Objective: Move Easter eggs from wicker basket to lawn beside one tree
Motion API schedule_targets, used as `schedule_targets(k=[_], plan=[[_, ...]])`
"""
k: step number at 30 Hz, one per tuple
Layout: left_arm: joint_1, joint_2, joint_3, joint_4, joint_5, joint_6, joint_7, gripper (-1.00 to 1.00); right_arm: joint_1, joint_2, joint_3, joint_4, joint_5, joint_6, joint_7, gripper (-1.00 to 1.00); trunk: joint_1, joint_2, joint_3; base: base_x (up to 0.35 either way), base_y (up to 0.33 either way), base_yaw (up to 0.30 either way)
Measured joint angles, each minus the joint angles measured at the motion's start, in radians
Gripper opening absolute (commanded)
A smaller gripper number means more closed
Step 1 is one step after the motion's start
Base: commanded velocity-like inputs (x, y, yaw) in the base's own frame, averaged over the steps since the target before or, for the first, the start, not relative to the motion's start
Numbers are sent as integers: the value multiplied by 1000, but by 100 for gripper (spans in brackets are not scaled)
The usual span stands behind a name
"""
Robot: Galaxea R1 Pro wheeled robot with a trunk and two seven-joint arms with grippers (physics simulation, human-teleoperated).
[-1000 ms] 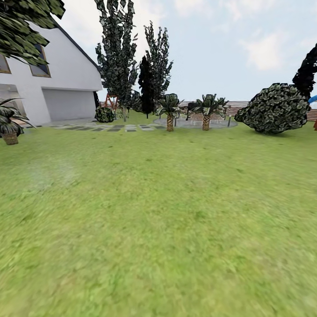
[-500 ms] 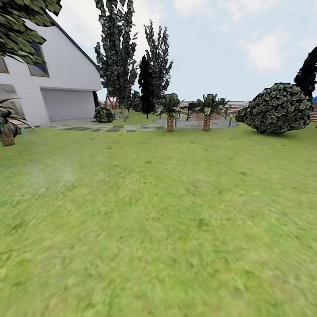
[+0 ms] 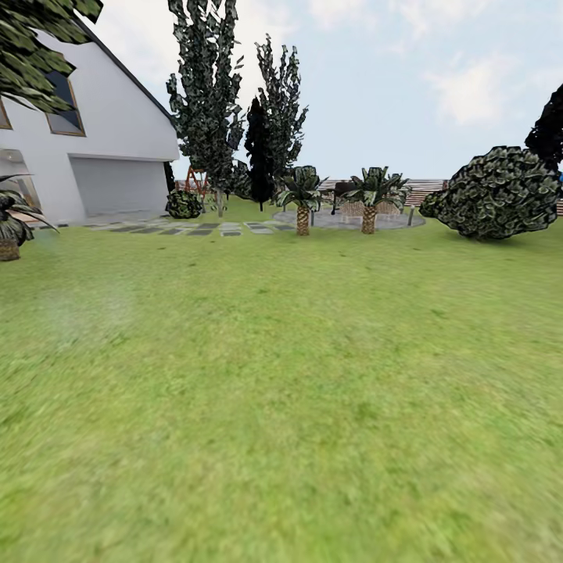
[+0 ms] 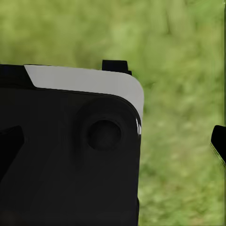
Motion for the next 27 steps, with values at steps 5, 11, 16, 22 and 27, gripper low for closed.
schedule_targets(k=[5, 11, 16, 22, 27], plan=[[0, 0, 0, 0, 0, 0, 0, 100, 0, 0, 0, 0, 0, 0, 0, 100, 0, 0, 0, 340, 0, 0], [0, 0, 0, -1, 0, 0, 0, 100, 0, 0, 0, 0, 0, 0, 0, 100, 0, 0, 0, 340, 0, 0], [0, 0, 0, -1, 0, 0, 0, 100, 0, 0, -1, 0, 0, 0, 0, 100, 0, 0, 0, 340, 0, 0], [0, 0, 0, 0, 0, 0, 0, 100, 0, 0, 0, 0, 0, 0, 0, 100, 0, 0, 0, 340, 0, 0], [0, 0, 0, 0, 0, 0, 0, 100, 0, 0, 0, 0, 0, 0, 0, 100, 0, 0, 0, 340, 0, 0]])
